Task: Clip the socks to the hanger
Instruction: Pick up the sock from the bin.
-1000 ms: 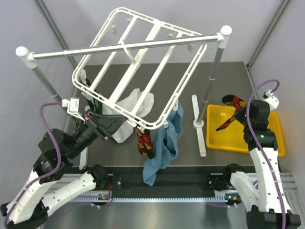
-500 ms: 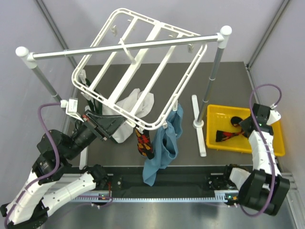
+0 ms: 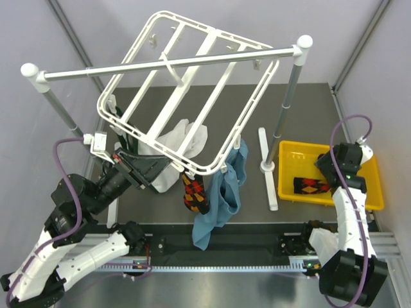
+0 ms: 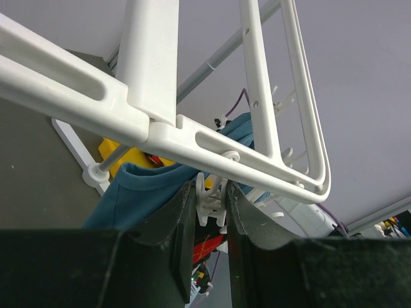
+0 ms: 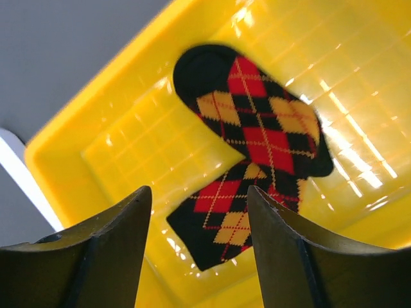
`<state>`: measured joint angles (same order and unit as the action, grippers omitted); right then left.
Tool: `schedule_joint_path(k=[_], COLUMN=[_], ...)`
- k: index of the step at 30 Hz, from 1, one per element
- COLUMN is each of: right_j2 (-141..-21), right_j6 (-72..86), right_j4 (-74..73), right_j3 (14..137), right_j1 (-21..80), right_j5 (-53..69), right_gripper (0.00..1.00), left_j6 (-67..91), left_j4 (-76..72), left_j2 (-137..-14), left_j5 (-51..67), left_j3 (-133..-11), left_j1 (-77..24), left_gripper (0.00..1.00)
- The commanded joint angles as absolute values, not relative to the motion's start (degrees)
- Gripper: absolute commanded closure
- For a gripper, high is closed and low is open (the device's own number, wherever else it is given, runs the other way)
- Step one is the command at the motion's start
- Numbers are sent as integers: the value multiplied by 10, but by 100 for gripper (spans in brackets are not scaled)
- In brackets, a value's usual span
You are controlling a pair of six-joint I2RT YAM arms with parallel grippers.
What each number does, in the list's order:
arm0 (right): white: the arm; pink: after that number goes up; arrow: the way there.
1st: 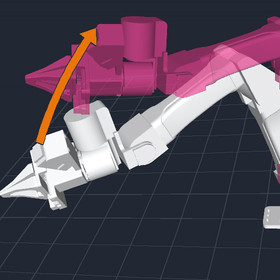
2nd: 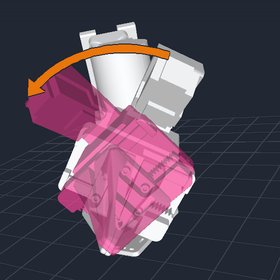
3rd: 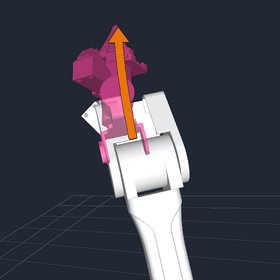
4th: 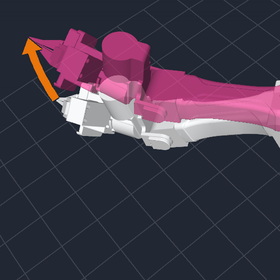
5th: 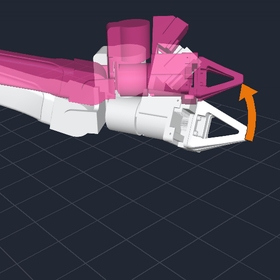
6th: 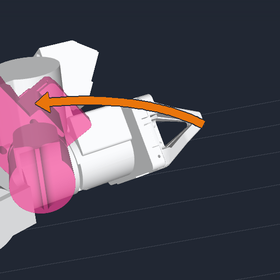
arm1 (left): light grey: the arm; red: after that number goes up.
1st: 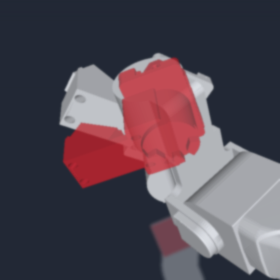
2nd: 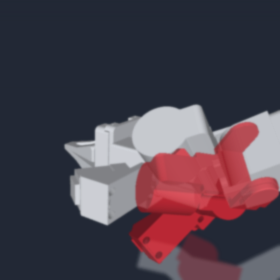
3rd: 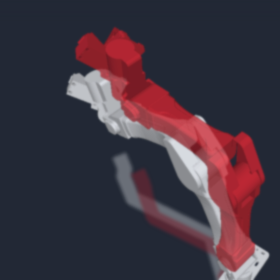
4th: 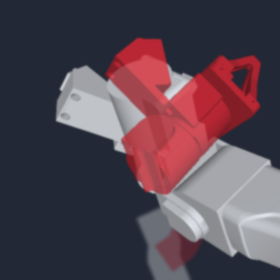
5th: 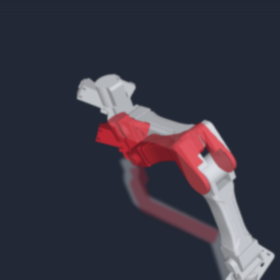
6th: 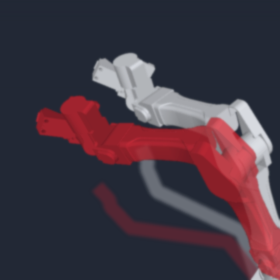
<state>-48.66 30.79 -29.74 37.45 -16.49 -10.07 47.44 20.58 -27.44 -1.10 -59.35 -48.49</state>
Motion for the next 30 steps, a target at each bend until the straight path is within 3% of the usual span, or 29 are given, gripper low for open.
schedule_joint_path(k=[1,8,19,22,23,24,30], right_j2=[-518,-555,-672,-705,-709,-714,-661], right_j6=[301,358,398,396,395,392,355], right_j4=[-285,-257,-179,-165,-161,-160,-171], right_j3=[337,295,262,272,277,279,301], right_j1=[-145,-80,-75,-75,-75,-75,-75], right_j5=[-59,-45,-87,-81,-73,-72,-72], right_gripper=[39,39,46,61,74,79,100], left_j6=[472,473,470,473,474,475,474], left_j4=[185,186,192,188,188,188,192], left_j2=[-283,-282,-283,-287,-287,-286,-285], left_j5=[18,16,15,19,19,18,13], left_j3=[-589,-588,-587,-587,-587,-587,-586], left_j1=[-486,-485,-485,-485,-486,-485,-485], left_gripper=[100,100,100,100,100,100,100])
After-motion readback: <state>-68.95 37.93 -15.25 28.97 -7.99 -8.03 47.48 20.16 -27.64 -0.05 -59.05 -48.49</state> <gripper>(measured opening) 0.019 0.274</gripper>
